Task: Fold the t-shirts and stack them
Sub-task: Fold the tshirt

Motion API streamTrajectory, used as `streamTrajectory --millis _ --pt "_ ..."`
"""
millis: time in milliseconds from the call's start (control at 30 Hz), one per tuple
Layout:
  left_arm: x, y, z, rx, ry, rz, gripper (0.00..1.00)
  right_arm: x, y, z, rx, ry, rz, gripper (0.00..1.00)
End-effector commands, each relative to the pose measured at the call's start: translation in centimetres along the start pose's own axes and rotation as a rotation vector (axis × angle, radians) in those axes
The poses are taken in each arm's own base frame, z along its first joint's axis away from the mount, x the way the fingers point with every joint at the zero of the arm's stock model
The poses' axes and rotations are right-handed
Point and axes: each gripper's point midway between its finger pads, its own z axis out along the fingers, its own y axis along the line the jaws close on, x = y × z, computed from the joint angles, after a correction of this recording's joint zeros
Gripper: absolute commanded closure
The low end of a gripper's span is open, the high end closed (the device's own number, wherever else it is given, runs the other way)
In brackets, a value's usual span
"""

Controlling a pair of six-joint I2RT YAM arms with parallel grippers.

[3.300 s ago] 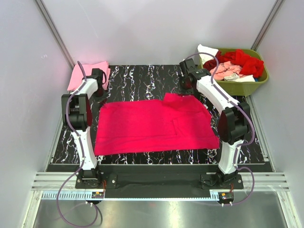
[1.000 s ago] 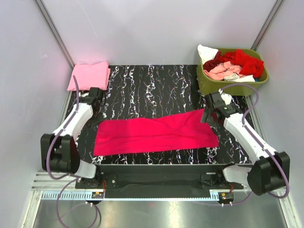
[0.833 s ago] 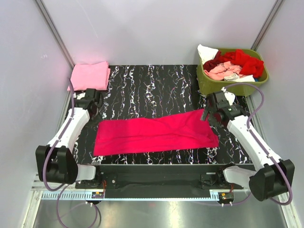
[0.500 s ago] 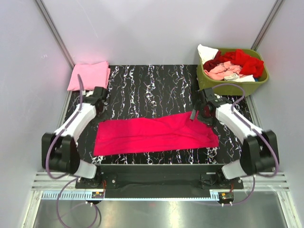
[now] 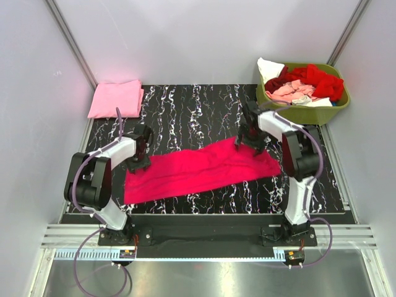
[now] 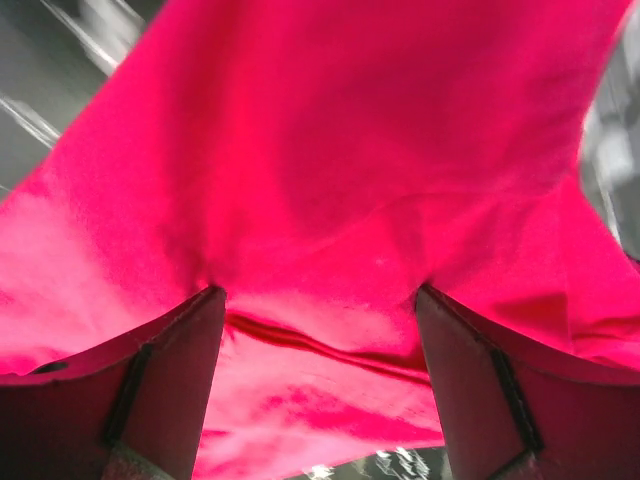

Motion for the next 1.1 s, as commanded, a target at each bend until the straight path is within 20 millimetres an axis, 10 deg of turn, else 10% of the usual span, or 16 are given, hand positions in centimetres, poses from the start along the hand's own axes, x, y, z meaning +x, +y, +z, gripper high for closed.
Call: streamTrajectory --millis 0,400,600,867,1067 --pt "2.6 -1.1 1.2 0.064 0.064 -0.018 0.51 -4.5 3.8 1.8 -0.051 -0.032 -0.008 0.18" --pt "11.7 -3.6 -2.1 0.244 0.222 0.070 0.52 -17.0 22.4 2.4 -0.609 -0.151 -0.001 0.21" --pt "20.2 -5.9 -5.4 0.439 0.381 0.095 0.52 -20.6 26.5 3.4 -0.802 -0.270 0.093 0.20" --pt "28.7 -11.9 -16.3 0.769 0.570 0.177 0.48 -23.8 27.7 5.1 -0.888 -0.374 0.257 0.19" --pt "26.6 -11.0 -19.7 0.668 0.403 0.284 0.45 -26.1 28.2 0.7 -0.967 -0.499 0.202 0.08"
